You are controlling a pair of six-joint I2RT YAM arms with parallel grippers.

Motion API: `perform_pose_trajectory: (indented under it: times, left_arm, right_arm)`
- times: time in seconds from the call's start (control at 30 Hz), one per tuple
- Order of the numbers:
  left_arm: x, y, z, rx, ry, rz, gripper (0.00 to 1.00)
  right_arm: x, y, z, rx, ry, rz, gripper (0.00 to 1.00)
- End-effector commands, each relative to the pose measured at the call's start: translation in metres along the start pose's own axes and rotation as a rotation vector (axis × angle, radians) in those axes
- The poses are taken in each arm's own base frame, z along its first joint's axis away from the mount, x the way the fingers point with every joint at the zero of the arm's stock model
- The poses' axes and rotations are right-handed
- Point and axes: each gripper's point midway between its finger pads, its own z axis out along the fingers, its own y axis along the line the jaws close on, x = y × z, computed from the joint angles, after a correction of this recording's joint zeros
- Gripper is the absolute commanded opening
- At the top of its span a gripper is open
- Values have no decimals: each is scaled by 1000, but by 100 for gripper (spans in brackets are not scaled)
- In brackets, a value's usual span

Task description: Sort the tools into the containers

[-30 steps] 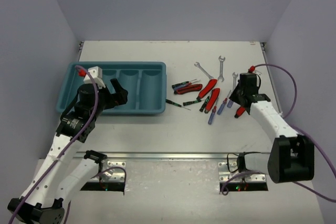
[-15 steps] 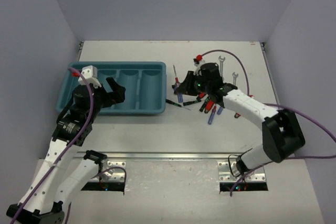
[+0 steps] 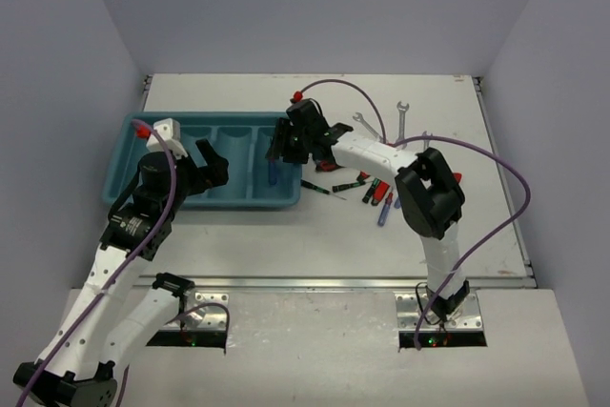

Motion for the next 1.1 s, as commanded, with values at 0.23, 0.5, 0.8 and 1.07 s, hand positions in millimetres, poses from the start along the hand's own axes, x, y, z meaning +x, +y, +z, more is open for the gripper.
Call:
perform_pose_trajectory:
  times: [0.23, 0.5, 0.8, 1.07]
  left_arm:
    - [-12, -10, -10, 58, -58, -17, 100]
    - [-6, -20, -9, 113, -27, -11, 100]
    - [-6, -20, -9, 116, -28, -11, 100]
    - [1, -21, -3, 117, 7, -3, 100]
  right_arm:
    - [-52, -48, -111, 150, -187, -158, 77]
    - [-12, -194, -175, 466, -229, -75, 58]
    - [10, -292, -180, 664, -111, 140, 42]
    - [22, -330, -160, 746, -46, 225, 36]
